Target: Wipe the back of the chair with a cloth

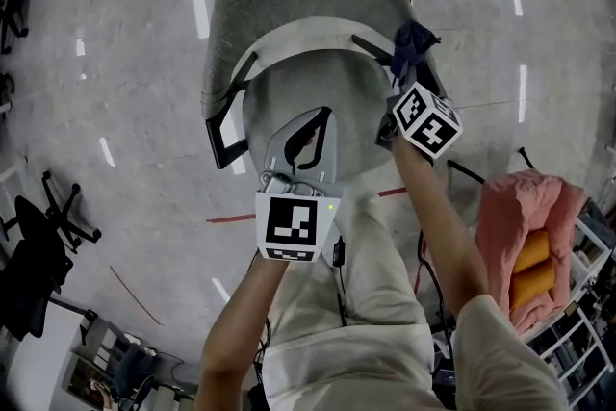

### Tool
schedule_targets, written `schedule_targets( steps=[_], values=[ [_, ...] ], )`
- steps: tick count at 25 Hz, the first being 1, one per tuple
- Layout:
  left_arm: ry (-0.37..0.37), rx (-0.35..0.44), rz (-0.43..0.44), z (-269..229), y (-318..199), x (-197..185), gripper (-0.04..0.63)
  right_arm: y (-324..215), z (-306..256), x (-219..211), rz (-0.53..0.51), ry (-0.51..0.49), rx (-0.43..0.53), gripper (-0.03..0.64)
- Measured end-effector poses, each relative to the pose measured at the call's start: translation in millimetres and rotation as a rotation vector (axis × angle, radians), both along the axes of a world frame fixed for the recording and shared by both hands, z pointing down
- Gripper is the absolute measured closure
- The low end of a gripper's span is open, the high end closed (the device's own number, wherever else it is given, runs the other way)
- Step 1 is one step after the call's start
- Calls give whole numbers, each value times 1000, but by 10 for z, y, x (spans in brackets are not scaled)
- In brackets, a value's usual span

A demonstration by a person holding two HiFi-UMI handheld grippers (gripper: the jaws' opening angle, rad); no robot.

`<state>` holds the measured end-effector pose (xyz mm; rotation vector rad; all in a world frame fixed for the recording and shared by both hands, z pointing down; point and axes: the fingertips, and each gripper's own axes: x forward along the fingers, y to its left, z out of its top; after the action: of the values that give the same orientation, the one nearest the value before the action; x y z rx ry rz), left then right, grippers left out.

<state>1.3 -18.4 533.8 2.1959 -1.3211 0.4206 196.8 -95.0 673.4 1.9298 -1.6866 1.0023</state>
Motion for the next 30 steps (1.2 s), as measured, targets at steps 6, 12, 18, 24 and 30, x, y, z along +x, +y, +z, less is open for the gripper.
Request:
schedule_targets(
  steps=[6, 12, 18, 24, 30],
  values=[
    [10, 3, 36, -15, 118, 58, 595, 197, -24, 135, 39, 25, -14, 514],
    [16, 4, 51, -48, 233, 9, 595, 363, -154, -3, -42, 37, 5, 514],
    [18, 6, 28, -56, 230, -171, 595, 342, -473, -549, -269, 43, 111, 517],
    [11, 0, -18, -13, 279, -404, 595, 396, -599, -1286, -570, -52, 182, 517],
    [2, -9, -68, 38, 365, -674, 595, 482, -679, -1833, -785, -84, 212, 517]
  ],
)
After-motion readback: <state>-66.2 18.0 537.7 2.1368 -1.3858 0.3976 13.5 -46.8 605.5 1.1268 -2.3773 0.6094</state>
